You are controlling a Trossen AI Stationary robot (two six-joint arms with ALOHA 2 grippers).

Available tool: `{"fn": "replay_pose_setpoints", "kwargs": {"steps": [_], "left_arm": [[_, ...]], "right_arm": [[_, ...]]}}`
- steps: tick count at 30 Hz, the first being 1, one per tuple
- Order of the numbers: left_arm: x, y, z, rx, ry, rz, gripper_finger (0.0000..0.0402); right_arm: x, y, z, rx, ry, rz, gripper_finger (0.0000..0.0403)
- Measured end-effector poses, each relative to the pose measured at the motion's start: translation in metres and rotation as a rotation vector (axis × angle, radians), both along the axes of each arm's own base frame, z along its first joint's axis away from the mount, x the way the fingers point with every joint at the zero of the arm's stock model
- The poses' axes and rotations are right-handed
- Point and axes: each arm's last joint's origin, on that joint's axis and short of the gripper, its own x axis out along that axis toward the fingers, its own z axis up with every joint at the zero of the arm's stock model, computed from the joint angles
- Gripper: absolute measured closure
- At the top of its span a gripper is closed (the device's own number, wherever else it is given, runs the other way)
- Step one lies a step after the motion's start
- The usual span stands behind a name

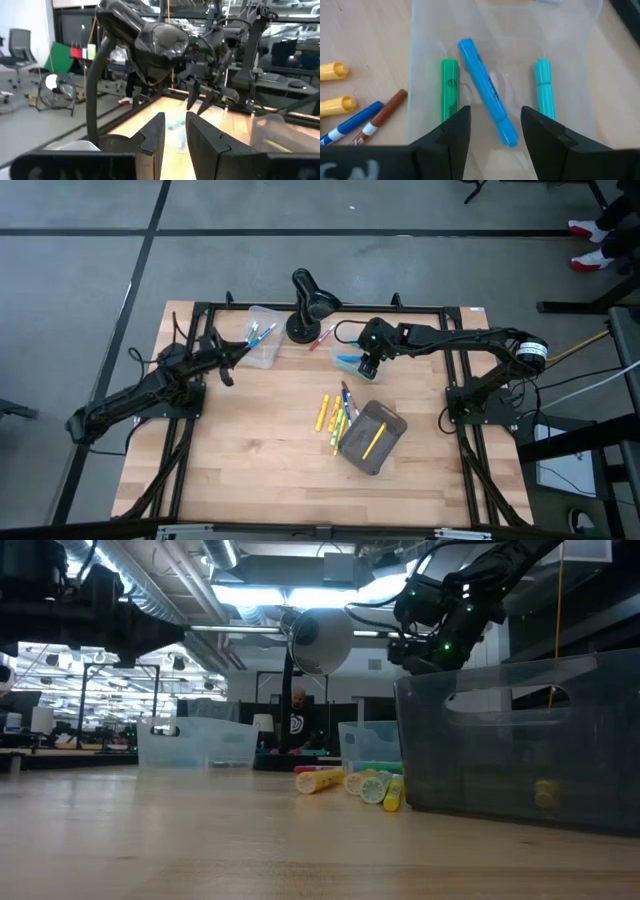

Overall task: Pick & Place Markers
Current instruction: Put the left yellow highlighter pen into the right transparent bin

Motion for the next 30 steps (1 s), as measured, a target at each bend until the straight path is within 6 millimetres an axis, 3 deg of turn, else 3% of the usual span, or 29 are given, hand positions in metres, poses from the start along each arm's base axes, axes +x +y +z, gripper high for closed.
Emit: {"fn": "replay_pose_setpoints", "kwargs": {"steps": [8, 23, 30], "left_arm": [[-0.003, -0.002, -0.001, -0.024, -0.014, 0.008, 0.0329], [0.002, -0.012, -0.008, -0.058, 0.045, 0.038, 0.0329], [0.007, -0.028, -0.009, -0.031, 0.069, -0.068, 0.0329]], "right_arm": [[0.005, 0.007, 0.002, -0.034, -0.017, 0.064, 0.0229], [0.029, 0.07, 0.011, -0.037, -0.151, 0.307, 0.0229], [0.033, 0.089, 0.012, -0.048, -0.172, 0.382, 0.0229]]}}
